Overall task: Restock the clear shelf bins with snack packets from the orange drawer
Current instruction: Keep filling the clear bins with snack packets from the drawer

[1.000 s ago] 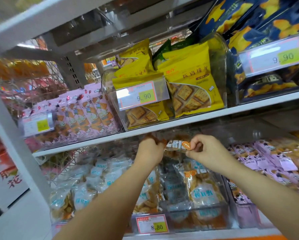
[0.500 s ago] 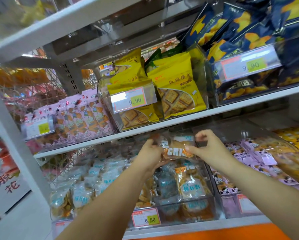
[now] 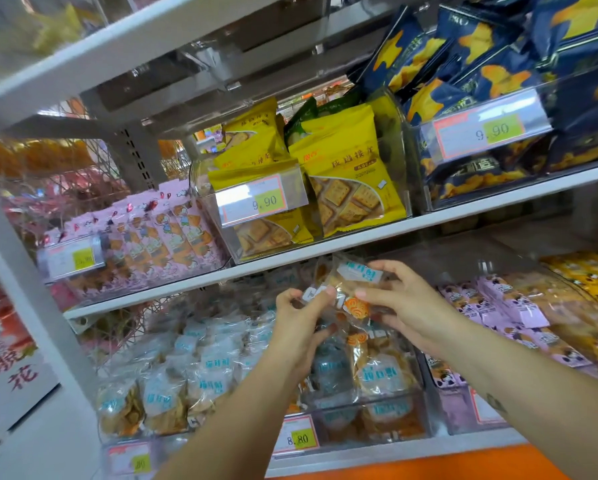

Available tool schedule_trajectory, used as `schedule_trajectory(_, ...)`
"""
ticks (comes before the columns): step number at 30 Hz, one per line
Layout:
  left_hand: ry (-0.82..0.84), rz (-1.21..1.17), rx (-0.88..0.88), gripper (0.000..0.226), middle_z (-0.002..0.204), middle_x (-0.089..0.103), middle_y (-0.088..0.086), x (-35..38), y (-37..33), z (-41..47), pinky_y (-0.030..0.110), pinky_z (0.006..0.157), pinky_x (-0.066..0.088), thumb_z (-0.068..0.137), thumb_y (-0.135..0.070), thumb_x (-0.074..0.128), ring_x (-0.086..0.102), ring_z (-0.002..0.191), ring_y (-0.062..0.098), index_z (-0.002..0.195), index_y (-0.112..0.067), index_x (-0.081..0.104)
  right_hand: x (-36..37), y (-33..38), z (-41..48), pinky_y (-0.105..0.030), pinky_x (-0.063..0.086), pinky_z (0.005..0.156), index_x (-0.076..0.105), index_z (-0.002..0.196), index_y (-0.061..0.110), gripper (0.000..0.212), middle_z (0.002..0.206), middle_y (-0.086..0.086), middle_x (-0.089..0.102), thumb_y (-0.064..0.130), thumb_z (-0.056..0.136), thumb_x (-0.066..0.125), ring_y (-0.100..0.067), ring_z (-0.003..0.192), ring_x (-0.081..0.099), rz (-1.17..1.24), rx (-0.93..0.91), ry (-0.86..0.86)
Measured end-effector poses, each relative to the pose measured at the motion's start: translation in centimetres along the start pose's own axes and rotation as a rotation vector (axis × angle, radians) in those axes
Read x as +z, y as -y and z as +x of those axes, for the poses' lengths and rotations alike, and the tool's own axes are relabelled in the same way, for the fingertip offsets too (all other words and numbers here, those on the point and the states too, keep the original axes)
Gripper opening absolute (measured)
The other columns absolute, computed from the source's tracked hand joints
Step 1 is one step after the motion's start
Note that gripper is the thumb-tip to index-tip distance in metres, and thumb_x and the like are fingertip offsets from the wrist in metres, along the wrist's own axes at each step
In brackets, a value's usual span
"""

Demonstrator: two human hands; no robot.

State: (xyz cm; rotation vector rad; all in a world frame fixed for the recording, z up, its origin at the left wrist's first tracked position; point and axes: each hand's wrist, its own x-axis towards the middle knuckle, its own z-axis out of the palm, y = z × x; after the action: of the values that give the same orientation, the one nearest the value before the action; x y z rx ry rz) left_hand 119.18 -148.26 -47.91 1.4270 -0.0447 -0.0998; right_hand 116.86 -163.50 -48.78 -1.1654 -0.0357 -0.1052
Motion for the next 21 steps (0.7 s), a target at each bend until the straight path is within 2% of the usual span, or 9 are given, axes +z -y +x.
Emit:
schedule_trajectory(3,0.038,-0.034,-0.003,0.042,0.125,0.055,0.022,-0.4,0.0,0.0,0.053,0.094,0.05,0.082,-0.015,0.072,0.063,0.106,0.032,0.11,-0.023,0.041,-0.2,0.0,0.2,-0.035,0.057,0.074,0.05,0.12,0.014,0.054,0.113,-0.019,0.065,-0.003,0.072,0.069,-0.026,0.093,0.068,0.155,0.05,0.075)
schedule_trajectory(6,0.119,0.014,-0.005,0.057,0.123,0.058,0.015,-0.5,-0.4,-0.1,0.051,0.094,0.05,0.085,-0.015,0.069,0.064,0.104,0.028,0.128,-0.028,0.034,-0.7,0.0,0.6,-0.044,0.048,0.094,0.051,0.128,0.007,0.068,0.118,-0.02,0.064,0.006,0.064,0.072,-0.032,0.109,0.061,0.201,0.18,0.191)
schedule_trajectory(9,0.177,0.176,-0.033,0.058,0.125,0.058,0.014,-0.9,-1.2,0.1,0.047,0.094,0.05,0.086,-0.02,0.068,0.062,0.105,0.026,0.135,-0.023,0.037,-0.8,-0.1,1.0,-0.041,0.046,0.092,0.053,0.129,0.005,0.069,0.122,-0.017,0.063,0.012,0.064,0.073,-0.029,0.104,0.061,0.133,0.221,0.232)
schedule_trajectory(12,0.21,0.484,-0.014,0.064,0.128,0.055,0.004,-2.0,-2.4,0.1,0.039,0.097,0.048,0.083,-0.037,0.067,0.057,0.113,0.02,0.139,-0.023,0.039,-0.8,-0.1,1.3,-0.049,0.042,0.1,0.053,0.128,0.008,0.07,0.12,-0.019,0.063,0.01,0.061,0.073,-0.03,0.103,0.061,0.084,0.201,0.23)
schedule_trajectory(14,0.238,0.834,0.088,0.072,0.125,0.057,-0.004,-2.6,-3.4,-0.2,0.034,0.097,0.046,0.081,-0.053,0.061,0.057,0.111,0.013,0.142,-0.025,0.034,-0.6,-0.2,1.4,-0.049,0.048,0.091,0.054,0.124,0.008,0.064,0.115,-0.02,0.065,0.004,0.062,0.07,-0.032,0.098,0.063,0.083,0.195,0.258)
schedule_trajectory(16,0.256,1.082,0.162,0.088,0.122,0.053,-0.01,-3.2,-4.2,-0.3,0.028,0.092,0.043,0.069,-0.064,0.056,0.055,0.112,0.011,0.144,-0.025,0.031,0.0,-0.3,1.4,-0.043,0.053,0.081,0.055,0.118,0.007,0.055,0.112,-0.021,0.067,-0.001,0.064,0.066,-0.031,0.093,0.066,0.084,0.186,0.289)
schedule_trajectory(19,0.332,1.147,0.184,0.095,0.13,0.051,-0.012,-4.3,-4.4,0.4,0.029,0.098,0.043,0.063,-0.063,0.064,0.053,0.117,0.009,0.143,-0.024,0.032,0.8,-1.1,1.5,-0.035,0.058,0.077,0.058,0.115,0.003,0.053,0.108,-0.018,0.069,-0.004,0.063,0.066,-0.027,0.092,0.068,0.04,0.154,0.332)
schedule_trajectory(21,0.37,1.147,0.224,0.083,0.132,0.054,-0.011,-5.1,-4.0,1.1,0.034,0.102,0.044,0.069,-0.055,0.071,0.054,0.116,0.007,0.139,-0.026,0.037,1.2,-1.6,1.5,-0.028,0.058,0.077,0.063,0.107,0.008,0.048,0.101,-0.011,0.072,0.0,0.06,0.069,-0.02,0.09,0.069,-0.067,0.09,0.337)
